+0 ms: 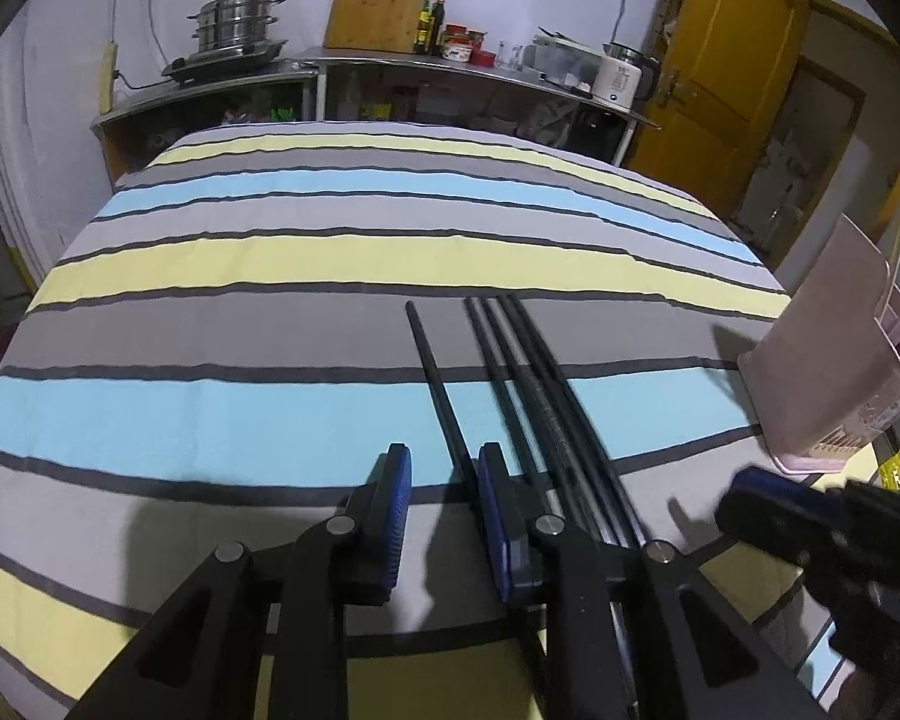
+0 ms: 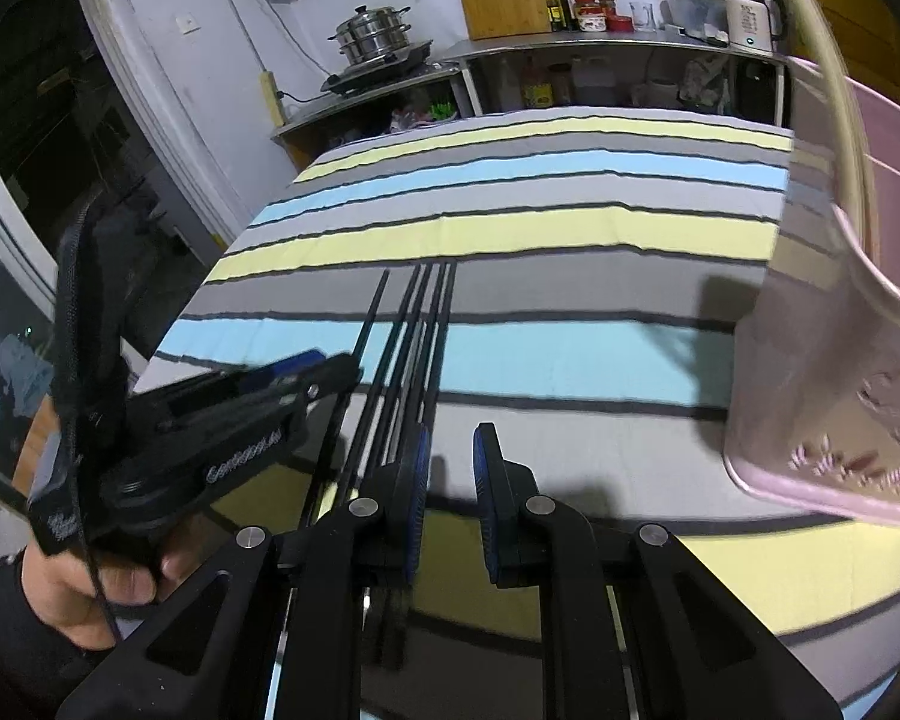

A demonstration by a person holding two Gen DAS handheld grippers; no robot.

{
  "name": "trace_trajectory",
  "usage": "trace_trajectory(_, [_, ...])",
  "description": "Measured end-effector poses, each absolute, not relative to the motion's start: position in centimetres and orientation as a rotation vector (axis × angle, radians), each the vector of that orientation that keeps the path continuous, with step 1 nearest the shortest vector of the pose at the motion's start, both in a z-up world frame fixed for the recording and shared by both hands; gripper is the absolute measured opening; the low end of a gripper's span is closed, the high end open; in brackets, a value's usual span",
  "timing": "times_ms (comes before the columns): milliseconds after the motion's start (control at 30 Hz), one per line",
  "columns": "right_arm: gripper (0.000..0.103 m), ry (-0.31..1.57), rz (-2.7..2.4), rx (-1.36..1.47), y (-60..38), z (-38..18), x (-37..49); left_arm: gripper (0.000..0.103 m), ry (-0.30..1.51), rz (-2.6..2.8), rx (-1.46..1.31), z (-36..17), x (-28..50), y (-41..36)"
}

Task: Organize utensils
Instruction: 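Return both open tools to the remaining black chopsticks, then close the right tool on a black chopstick while the left tool grasps another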

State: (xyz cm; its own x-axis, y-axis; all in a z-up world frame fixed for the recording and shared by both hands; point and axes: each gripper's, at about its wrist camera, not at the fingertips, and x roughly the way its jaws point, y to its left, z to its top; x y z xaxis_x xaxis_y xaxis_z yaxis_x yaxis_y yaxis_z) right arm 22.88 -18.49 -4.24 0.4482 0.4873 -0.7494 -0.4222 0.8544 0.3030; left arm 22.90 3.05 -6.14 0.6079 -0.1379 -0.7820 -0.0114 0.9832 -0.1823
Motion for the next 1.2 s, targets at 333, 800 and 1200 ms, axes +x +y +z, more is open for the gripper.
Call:
trace_trajectory(333, [0.016, 0.998, 0.562, 0.052, -15.4, -6.3, 27.1, 0.021, 0.924, -0.068, -0.216, -6.3, 22.3, 5.4])
trace_trajectory(800, [0.016, 1.009, 0.518, -0.006, -15.0, -6.9, 28.3, 0.021, 0.938, -0.073, -0.234, -6.2, 23.3, 5.5])
trace_trajectory(1200, [0.015, 1.008, 0.497, -0.073, -13.9, -7.0, 28.5, 0.021, 0.961, -0.050, -0.183, -6.2, 23.6, 4.4])
